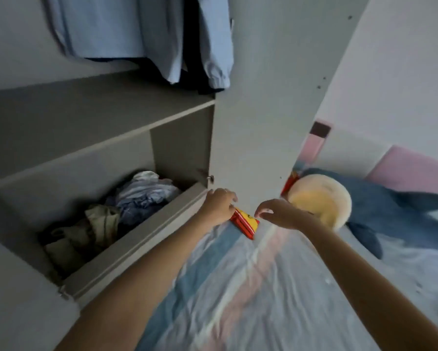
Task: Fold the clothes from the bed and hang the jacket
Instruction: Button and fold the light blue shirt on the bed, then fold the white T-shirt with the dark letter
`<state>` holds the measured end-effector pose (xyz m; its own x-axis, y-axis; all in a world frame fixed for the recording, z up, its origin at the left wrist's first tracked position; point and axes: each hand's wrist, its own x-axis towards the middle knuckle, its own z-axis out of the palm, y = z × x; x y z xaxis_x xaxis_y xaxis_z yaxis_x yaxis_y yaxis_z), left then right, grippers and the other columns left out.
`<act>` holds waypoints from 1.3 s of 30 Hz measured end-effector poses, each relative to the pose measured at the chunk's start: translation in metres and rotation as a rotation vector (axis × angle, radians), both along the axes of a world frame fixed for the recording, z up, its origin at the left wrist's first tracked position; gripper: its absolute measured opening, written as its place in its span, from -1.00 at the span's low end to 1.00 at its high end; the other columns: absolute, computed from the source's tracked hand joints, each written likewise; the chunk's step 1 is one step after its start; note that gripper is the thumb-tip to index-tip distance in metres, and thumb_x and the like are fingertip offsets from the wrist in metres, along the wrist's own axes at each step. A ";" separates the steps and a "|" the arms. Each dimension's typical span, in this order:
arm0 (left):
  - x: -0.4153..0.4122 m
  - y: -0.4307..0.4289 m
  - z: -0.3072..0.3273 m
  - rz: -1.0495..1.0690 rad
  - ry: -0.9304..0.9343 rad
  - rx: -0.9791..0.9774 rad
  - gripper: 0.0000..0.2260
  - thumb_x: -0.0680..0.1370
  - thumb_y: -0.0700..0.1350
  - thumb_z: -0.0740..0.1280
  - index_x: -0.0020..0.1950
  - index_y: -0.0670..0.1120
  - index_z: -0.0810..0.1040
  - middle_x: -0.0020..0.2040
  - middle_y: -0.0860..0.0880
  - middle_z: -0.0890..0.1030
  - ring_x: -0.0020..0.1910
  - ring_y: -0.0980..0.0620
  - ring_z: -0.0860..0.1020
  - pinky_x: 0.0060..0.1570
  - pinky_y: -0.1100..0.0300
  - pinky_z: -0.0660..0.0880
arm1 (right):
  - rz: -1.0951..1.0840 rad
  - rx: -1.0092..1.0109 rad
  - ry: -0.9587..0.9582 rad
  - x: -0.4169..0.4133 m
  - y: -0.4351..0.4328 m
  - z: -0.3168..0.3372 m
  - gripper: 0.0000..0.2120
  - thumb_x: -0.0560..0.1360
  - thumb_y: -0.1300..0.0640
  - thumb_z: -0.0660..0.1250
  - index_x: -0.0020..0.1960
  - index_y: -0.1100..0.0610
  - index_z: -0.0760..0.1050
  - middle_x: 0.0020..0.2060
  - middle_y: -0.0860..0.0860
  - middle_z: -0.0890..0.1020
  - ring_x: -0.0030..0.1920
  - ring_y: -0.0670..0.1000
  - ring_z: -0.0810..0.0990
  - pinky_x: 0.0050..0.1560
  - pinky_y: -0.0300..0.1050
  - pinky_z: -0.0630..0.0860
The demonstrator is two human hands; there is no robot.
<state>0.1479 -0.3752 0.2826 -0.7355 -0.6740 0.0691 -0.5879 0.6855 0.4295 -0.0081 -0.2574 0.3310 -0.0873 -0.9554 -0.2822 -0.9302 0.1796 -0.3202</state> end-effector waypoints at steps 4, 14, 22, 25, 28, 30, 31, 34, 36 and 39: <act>-0.041 0.105 -0.019 -0.363 0.085 0.336 -0.79 0.50 -0.29 0.26 0.05 -0.16 0.63 0.06 -0.10 0.66 0.07 -0.04 0.59 0.10 0.20 0.44 | -0.290 0.018 -0.105 -0.028 0.137 -0.024 -0.80 0.59 0.21 0.24 0.12 0.15 0.60 0.12 0.03 0.62 0.13 0.05 0.56 0.17 -0.27 0.35; -0.084 0.349 -0.066 -0.786 -0.094 0.896 -0.79 0.58 -0.38 0.21 0.20 -0.32 0.49 0.02 -0.14 0.56 -0.26 0.41 0.56 -0.07 0.46 0.46 | -0.997 0.087 -0.369 0.010 0.500 -0.121 -0.84 0.55 0.24 0.28 0.08 0.19 0.61 -0.02 0.03 0.64 0.00 -0.04 0.56 0.13 -0.18 0.41; -0.107 0.576 -0.107 -0.834 -0.246 0.946 -0.81 0.59 -0.35 0.20 0.11 -0.17 0.53 -0.08 0.03 0.61 -0.18 0.42 0.56 0.05 0.40 0.44 | -1.383 0.081 -0.714 0.017 0.771 -0.197 -0.68 0.49 0.51 0.17 -0.10 0.15 0.54 -0.19 0.05 0.58 -0.13 -0.01 0.53 -0.05 -0.19 0.45; -0.112 0.632 -0.126 -0.766 -0.260 0.924 -0.74 0.58 -0.34 0.22 -0.03 0.03 0.53 -0.13 0.20 0.62 -0.12 0.41 0.57 0.11 0.28 0.43 | -1.453 0.106 -0.778 0.004 0.820 -0.224 -0.71 0.51 0.50 0.12 0.03 0.25 0.53 -0.23 0.03 0.55 -0.22 -0.07 0.52 -0.19 -0.31 0.43; -0.116 0.676 -0.146 -0.730 -0.267 0.889 -0.69 0.58 -0.32 0.24 -0.06 0.12 0.52 -0.12 0.22 0.63 -0.06 0.33 0.58 0.13 0.25 0.43 | -1.559 0.153 -0.849 -0.012 0.856 -0.254 -0.77 0.58 0.35 0.13 0.13 0.24 0.51 -0.25 -0.02 0.55 -0.34 -0.15 0.50 -0.40 -0.41 0.35; -0.112 0.692 -0.147 -0.714 -0.290 0.858 -0.70 0.58 -0.30 0.24 -0.05 0.14 0.51 -0.05 0.15 0.62 0.02 0.18 0.60 0.16 0.21 0.44 | -1.626 0.192 -0.908 -0.016 0.866 -0.273 -0.78 0.58 0.27 0.14 0.14 0.18 0.51 -0.20 -0.02 0.59 -0.29 -0.11 0.51 -0.32 -0.30 0.33; -0.112 0.706 -0.157 -0.697 -0.304 0.865 -0.71 0.59 -0.29 0.24 -0.05 0.14 0.51 -0.04 0.13 0.63 0.05 0.13 0.60 0.17 0.19 0.45 | -1.654 0.219 -0.950 -0.021 0.879 -0.291 -0.76 0.58 0.25 0.14 0.18 0.17 0.50 -0.14 0.00 0.59 -0.25 -0.08 0.52 -0.26 -0.25 0.35; -0.108 0.719 -0.172 -0.666 -0.340 0.841 -0.72 0.59 -0.25 0.25 -0.04 0.17 0.51 -0.01 0.14 0.63 0.08 0.13 0.59 0.17 0.17 0.45 | -1.727 0.256 -0.989 -0.031 0.892 -0.332 -0.68 0.57 0.22 0.18 0.32 0.18 0.41 -0.01 0.06 0.55 -0.11 0.01 0.52 -0.14 -0.17 0.41; -0.110 0.725 -0.190 -0.632 -0.356 0.841 -0.71 0.59 -0.25 0.25 -0.04 0.18 0.50 0.00 0.14 0.63 0.08 0.12 0.58 0.17 0.15 0.45 | -1.761 0.252 -0.981 -0.046 0.895 -0.358 -0.61 0.56 0.19 0.24 0.38 0.17 0.32 0.02 0.08 0.50 -0.06 0.04 0.50 -0.11 -0.13 0.41; -0.114 0.738 -0.213 -0.601 -0.350 0.863 -0.72 0.59 -0.27 0.24 -0.04 0.16 0.51 0.00 0.12 0.63 0.06 0.13 0.58 0.16 0.21 0.44 | -1.811 0.169 -0.961 -0.071 0.891 -0.397 -0.50 0.53 0.17 0.32 0.41 0.18 0.24 0.05 0.07 0.45 -0.03 0.05 0.44 -0.22 -0.20 0.39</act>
